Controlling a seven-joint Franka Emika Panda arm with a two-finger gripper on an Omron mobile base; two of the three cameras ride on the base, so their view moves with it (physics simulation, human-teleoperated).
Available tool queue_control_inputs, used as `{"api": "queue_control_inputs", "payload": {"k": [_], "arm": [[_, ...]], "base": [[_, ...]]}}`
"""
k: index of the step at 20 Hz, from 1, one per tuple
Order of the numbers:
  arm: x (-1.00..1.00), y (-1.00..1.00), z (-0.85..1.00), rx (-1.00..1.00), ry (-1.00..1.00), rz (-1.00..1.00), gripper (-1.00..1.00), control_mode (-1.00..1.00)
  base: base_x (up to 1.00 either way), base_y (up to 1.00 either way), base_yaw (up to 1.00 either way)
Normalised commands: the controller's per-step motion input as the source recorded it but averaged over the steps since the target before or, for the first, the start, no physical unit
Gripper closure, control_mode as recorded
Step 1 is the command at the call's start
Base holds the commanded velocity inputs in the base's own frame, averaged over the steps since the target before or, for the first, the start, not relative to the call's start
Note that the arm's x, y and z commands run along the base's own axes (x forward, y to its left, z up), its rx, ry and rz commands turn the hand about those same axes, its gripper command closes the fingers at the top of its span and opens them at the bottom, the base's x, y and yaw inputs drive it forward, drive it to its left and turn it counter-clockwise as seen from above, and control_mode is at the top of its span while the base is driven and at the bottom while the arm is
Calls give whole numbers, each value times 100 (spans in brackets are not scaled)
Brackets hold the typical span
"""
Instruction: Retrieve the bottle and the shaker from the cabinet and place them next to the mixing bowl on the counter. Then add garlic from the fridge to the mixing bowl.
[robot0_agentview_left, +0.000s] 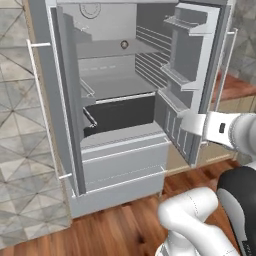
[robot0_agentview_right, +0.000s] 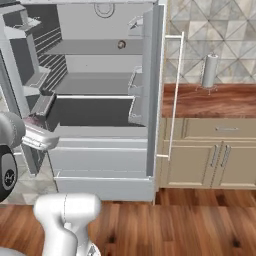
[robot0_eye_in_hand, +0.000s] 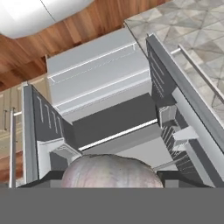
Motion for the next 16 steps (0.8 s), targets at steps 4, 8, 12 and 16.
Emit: {"api": "queue_control_inputs", "payload": {"k": [4, 8, 12, 16], "arm": [[0, 0, 0, 0, 0, 0, 100, 100], [0, 0, 0, 0, 0, 0, 100, 100], [0, 0, 0, 0, 0, 0, 100, 100], [0, 0, 0, 0, 0, 0, 100, 100]], "base": [[-45, 1, 21], [-37, 11, 25], [-24, 23, 31], [-11, 30, 37]]}}
